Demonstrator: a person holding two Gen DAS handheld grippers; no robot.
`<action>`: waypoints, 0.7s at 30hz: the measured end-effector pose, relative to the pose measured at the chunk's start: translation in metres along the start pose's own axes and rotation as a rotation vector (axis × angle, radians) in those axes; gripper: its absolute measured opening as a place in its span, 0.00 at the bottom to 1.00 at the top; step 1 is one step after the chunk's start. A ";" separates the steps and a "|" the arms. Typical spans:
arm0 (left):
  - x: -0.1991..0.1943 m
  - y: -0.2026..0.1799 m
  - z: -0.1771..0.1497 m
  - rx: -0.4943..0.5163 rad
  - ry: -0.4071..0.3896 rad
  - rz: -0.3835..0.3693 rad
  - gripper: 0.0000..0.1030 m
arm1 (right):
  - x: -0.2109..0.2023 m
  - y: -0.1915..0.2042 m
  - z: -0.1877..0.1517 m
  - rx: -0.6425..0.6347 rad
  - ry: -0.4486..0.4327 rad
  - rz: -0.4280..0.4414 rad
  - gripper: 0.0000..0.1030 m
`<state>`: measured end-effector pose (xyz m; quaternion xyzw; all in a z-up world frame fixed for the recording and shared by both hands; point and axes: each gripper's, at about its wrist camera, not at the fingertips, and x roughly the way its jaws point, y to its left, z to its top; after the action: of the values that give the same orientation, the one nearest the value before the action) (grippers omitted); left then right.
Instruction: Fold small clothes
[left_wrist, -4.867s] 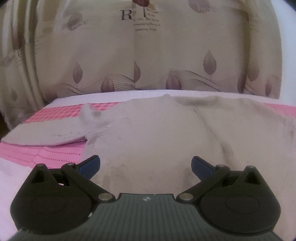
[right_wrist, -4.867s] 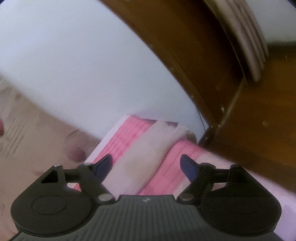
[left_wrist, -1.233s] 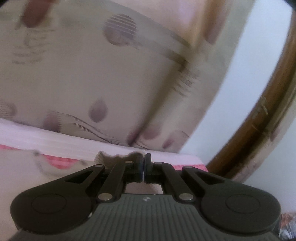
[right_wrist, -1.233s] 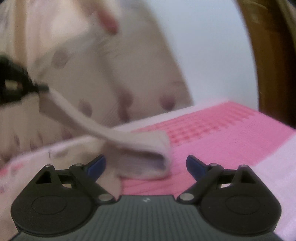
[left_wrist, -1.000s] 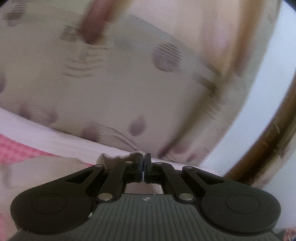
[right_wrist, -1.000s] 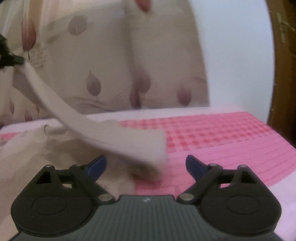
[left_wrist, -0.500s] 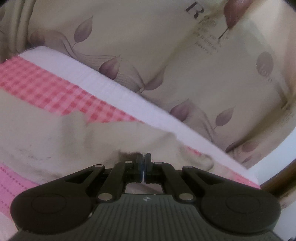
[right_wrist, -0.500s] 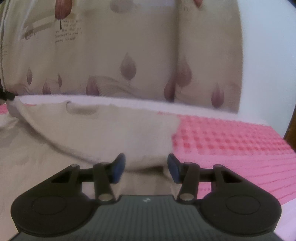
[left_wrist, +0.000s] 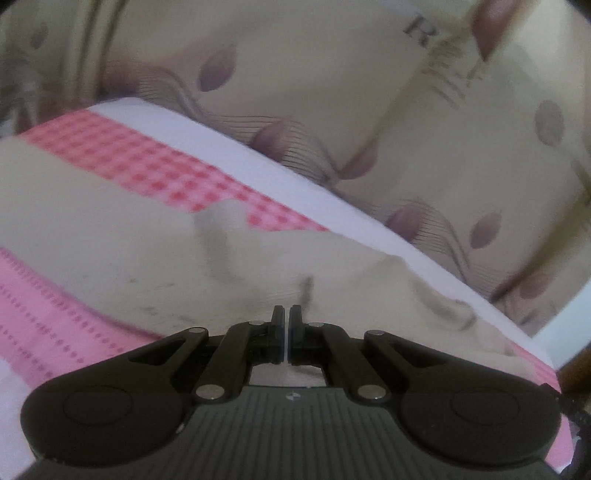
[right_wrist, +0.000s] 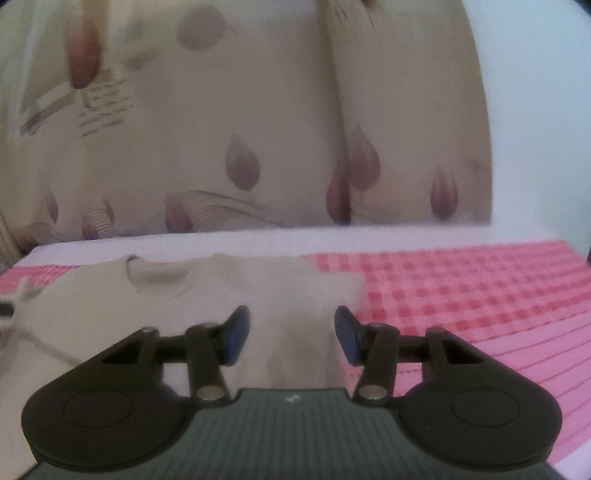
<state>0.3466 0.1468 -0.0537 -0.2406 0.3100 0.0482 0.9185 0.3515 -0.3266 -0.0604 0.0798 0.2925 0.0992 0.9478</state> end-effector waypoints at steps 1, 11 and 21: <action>0.001 0.005 -0.001 -0.013 0.004 0.007 0.00 | 0.009 -0.001 0.002 0.017 0.017 0.010 0.49; -0.005 0.010 0.006 0.060 0.020 -0.117 0.32 | 0.037 0.013 -0.001 0.021 0.047 0.170 0.51; 0.035 -0.025 0.004 0.256 0.116 -0.084 0.46 | 0.003 0.031 -0.046 0.031 -0.072 0.192 0.74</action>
<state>0.3824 0.1246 -0.0616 -0.1365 0.3559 -0.0444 0.9234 0.3228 -0.2918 -0.0931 0.1256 0.2509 0.1822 0.9424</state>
